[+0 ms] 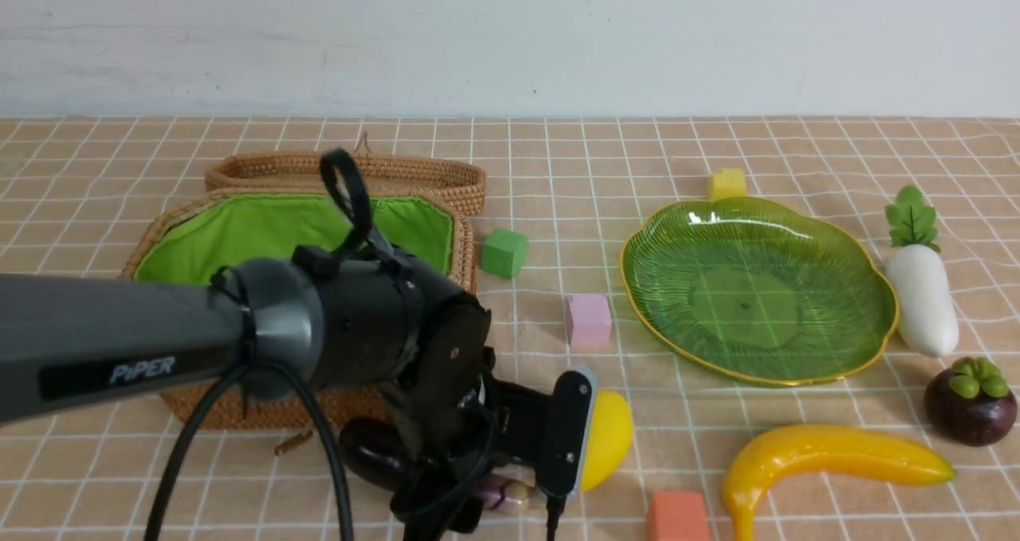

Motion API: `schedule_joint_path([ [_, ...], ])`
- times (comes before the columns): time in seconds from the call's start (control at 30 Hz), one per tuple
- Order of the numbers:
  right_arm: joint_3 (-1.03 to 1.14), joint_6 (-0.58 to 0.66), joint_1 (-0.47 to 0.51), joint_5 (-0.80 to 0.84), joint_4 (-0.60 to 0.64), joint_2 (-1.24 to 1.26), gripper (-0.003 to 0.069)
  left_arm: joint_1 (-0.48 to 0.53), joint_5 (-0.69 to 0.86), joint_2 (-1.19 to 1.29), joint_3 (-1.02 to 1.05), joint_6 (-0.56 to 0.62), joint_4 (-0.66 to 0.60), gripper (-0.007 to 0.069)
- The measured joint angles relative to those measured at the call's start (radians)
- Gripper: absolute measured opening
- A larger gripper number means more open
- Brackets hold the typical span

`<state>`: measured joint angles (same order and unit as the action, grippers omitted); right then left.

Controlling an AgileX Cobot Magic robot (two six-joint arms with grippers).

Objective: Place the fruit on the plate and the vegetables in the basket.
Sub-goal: Use the left arm to grab an eggplant and put it into the left basket

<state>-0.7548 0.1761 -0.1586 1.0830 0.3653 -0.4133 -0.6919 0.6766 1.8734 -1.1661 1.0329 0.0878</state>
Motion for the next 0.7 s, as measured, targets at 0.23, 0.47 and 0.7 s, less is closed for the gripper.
schedule_joint_path([
  [0.23,0.0,0.002,0.0,0.0,0.002,0.0,0.0144,0.0,0.069,0.002,-0.001,-0.094,0.034,0.0316],
  [0.47,0.0,0.003,0.0,-0.001,0.002,0.0,0.0144,0.0,0.192,-0.089,-0.001,-0.093,-0.019,0.0316],
  [0.7,0.0,0.003,0.0,-0.009,0.002,0.0,0.0144,0.0,0.185,-0.37,-0.01,-0.103,0.013,0.0316],
])
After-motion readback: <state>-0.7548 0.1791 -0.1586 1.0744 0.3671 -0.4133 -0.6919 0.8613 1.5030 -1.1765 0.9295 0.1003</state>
